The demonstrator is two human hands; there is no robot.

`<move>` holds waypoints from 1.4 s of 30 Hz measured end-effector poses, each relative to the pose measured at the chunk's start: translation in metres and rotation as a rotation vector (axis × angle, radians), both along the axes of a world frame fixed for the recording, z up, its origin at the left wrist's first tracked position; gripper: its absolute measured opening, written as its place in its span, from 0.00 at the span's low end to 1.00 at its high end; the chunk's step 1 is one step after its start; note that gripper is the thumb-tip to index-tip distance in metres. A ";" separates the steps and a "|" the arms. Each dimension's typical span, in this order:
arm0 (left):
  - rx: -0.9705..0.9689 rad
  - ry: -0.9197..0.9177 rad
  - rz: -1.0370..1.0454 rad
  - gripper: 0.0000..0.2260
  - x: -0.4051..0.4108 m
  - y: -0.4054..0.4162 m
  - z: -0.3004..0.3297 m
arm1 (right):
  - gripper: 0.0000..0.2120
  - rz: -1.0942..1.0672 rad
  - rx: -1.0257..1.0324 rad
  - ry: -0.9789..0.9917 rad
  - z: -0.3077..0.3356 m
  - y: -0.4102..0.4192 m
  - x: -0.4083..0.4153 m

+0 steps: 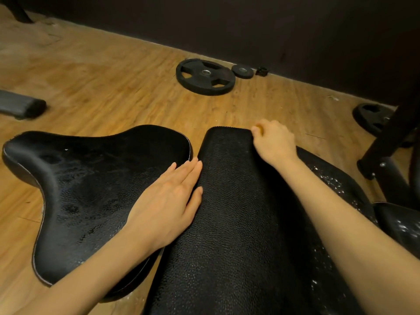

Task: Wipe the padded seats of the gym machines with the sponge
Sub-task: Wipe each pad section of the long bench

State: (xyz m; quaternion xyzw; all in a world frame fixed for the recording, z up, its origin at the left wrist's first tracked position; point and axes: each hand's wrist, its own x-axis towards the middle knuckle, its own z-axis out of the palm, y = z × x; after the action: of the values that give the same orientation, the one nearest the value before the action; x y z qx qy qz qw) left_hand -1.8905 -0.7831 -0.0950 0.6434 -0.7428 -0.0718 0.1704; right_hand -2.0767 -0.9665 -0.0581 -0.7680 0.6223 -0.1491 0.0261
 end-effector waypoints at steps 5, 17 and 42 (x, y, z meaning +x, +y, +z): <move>0.013 0.019 -0.003 0.31 0.002 0.000 0.001 | 0.14 0.285 0.088 -0.020 0.003 -0.015 0.045; -0.026 0.110 -0.075 0.25 -0.052 -0.019 0.014 | 0.21 0.272 0.008 -0.159 -0.018 0.081 -0.017; 0.015 0.131 -0.023 0.26 -0.073 -0.013 0.012 | 0.23 0.105 -0.044 -0.013 -0.018 0.059 -0.015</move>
State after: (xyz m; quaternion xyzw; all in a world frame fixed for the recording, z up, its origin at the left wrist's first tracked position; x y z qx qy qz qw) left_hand -1.9638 -0.7957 -0.0834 0.6298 -0.7370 -0.1212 0.2131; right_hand -2.0918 -0.9077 -0.0757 -0.7991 0.5774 -0.1660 0.0209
